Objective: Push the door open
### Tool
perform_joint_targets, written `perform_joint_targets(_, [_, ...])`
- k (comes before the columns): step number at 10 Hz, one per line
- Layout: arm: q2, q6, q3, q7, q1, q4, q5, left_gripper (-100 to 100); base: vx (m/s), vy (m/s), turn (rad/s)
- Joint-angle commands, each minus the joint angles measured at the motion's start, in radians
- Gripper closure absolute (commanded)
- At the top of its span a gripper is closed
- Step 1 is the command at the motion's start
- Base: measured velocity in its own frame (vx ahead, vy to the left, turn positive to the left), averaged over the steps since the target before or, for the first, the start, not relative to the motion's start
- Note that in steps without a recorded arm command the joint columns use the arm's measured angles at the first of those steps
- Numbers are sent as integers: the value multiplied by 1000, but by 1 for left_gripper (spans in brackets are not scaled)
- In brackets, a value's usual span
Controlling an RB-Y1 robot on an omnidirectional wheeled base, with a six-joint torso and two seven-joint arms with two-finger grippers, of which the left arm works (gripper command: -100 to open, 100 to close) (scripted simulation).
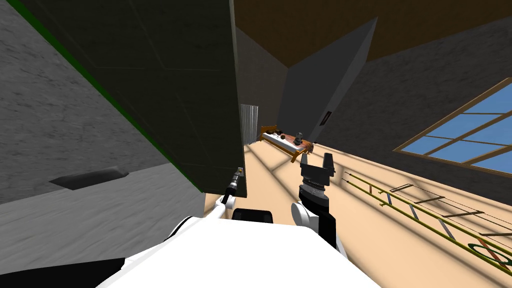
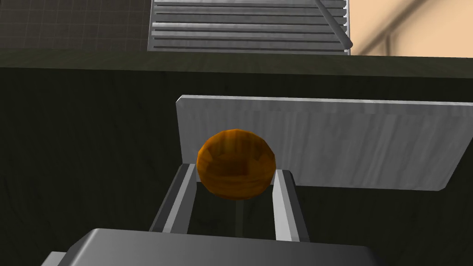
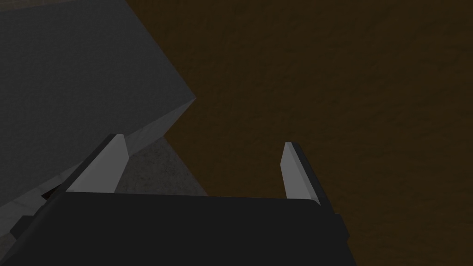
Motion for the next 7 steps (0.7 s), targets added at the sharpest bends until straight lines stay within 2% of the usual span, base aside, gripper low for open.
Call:
perform_joint_targets(1, [0, -2, 0, 0, -1, -2, 0, 100, 0, 0, 0])
perform_joint_targets(2, [15, 3, 15, -4, -1, 0, 11, 100, 99, -55, 28])
perform_joint_targets(4, [20, 4, 23, -6, -1, -1, 16, 100, 154, -86, 50])
perform_joint_targets(5, [30, 7, 41, -10, -3, -2, 29, 100, 208, -102, 46])
perform_joint_targets(6, [30, 7, 41, -10, -3, -2, 29, 100, 188, -85, 43])
perform_joint_targets(7, [34, 11, 61, -15, -5, -3, 44, 100, 201, -101, 54])
